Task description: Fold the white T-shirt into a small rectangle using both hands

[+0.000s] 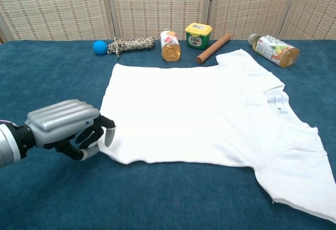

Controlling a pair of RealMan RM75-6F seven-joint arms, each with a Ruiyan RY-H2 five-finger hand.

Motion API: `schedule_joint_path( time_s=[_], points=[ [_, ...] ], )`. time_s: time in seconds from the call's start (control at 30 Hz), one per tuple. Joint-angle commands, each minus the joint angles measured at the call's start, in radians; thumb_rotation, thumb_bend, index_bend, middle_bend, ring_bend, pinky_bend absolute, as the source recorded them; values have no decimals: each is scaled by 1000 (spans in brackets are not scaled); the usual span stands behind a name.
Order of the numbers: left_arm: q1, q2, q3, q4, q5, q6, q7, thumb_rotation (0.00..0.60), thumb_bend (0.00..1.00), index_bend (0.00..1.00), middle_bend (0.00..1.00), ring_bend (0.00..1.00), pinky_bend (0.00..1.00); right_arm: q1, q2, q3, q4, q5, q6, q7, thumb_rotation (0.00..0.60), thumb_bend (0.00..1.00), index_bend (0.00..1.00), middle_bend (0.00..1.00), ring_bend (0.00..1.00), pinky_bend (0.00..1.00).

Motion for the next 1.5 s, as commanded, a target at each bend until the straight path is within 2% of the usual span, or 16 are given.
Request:
schedule_joint_path(
  time_s=[0.03,0.3,0.5,0.57,0.6,0.67,0.73,0.83,1.0,1.23,1.5],
  points=[
    [-1,-5,-1,11,4,9,4,600,526,551,796,772,886,6,-5,5,7,-16,10,7,600,342,199,382,387,413],
    [3,-2,4,23,7,27,48,600,547,619,858,822,927,29,-18,-2,24,-64,2,28,600,342,219,396,406,413],
    [10,5,-2,-7,-10,34,90,600,548,617,860,825,930,64,-41,-48,44,-146,-49,28,600,342,242,420,433,419],
    [12,8,-5,-21,-21,33,110,600,548,617,860,825,931,78,-56,-67,58,-183,-66,8,600,342,260,463,488,473],
    [13,9,-6,-26,-25,33,117,600,548,617,860,825,931,83,-66,-72,66,-198,-68,-2,600,342,276,503,541,549],
    [15,10,-9,-38,-36,32,127,600,548,617,861,826,931,94,-92,-86,87,-228,-78,-14,600,335,319,630,691,776],
    [18,12,-10,-48,-46,30,138,600,548,617,860,825,931,107,-112,-107,106,-241,-112,-16,600,316,351,713,775,883],
    [22,15,-10,-60,-57,28,145,600,548,616,861,826,930,124,-139,-129,128,-238,-173,-20,600,260,415,801,864,977],
    [27,17,-7,-66,-68,27,142,600,548,613,861,825,931,152,-189,-145,171,-212,-256,-21,600,192,478,853,923,1000],
    [36,21,-5,-70,-73,37,132,600,548,610,861,826,931,184,-239,-151,242,-184,-327,-4,600,188,489,864,946,1000],
    [42,20,-3,-67,-79,39,125,600,548,609,861,826,931,213,-294,-152,320,-173,-358,30,600,188,498,872,952,1000]
  ],
)
